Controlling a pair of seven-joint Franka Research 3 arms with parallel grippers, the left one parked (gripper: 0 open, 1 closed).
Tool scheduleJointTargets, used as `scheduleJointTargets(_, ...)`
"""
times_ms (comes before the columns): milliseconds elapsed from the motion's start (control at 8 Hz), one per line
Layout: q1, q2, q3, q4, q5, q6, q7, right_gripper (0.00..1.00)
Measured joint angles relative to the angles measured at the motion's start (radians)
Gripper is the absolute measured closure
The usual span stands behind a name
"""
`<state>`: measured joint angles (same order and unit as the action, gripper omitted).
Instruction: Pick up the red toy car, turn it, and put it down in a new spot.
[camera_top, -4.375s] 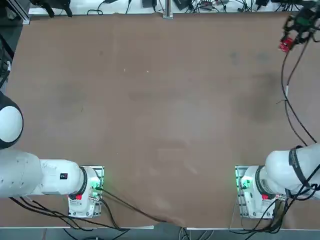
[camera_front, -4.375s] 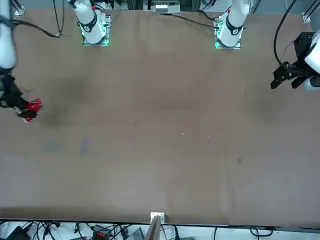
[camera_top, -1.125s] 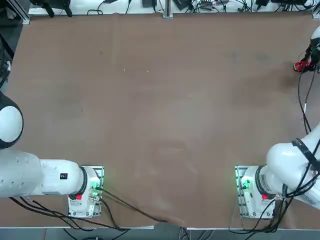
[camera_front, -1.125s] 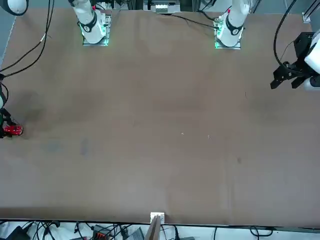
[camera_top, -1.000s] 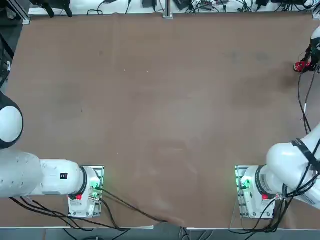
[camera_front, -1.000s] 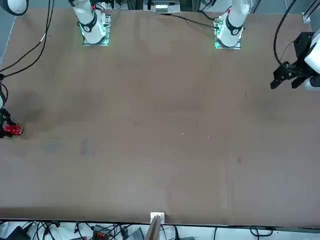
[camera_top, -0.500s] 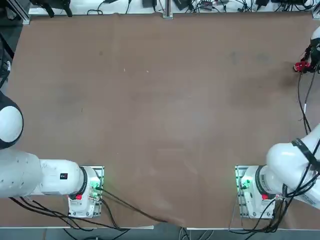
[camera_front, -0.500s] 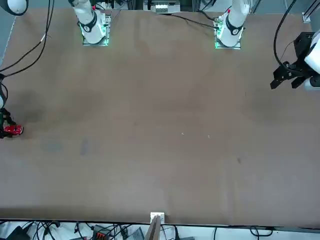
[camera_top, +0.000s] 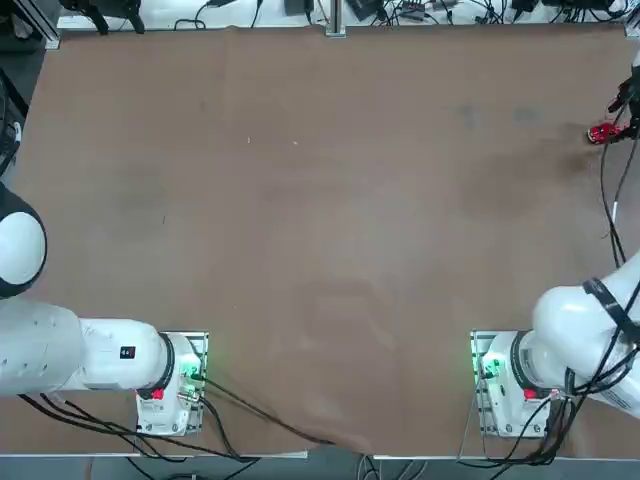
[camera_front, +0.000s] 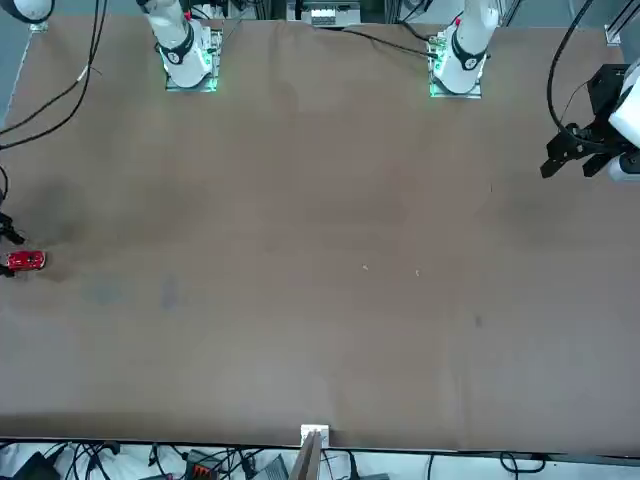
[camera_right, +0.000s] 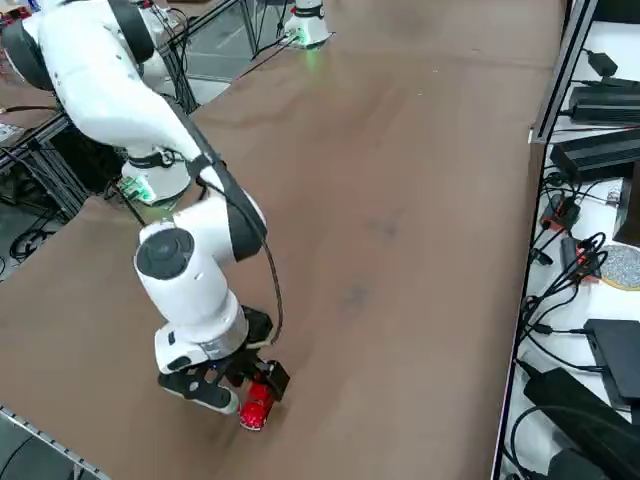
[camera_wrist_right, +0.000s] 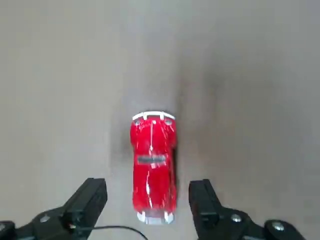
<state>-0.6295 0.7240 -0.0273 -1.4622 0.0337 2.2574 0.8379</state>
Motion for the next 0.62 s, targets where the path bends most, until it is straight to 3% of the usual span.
scheduleJointTargets(375,0.003,-0.219,0.007,0.008,-0.007,-0.383,-0.216,0.00)
scheduleJointTargets(625,0.018,-0.336,0.045,0.005,-0.004,-0.604,-0.451,0.00)
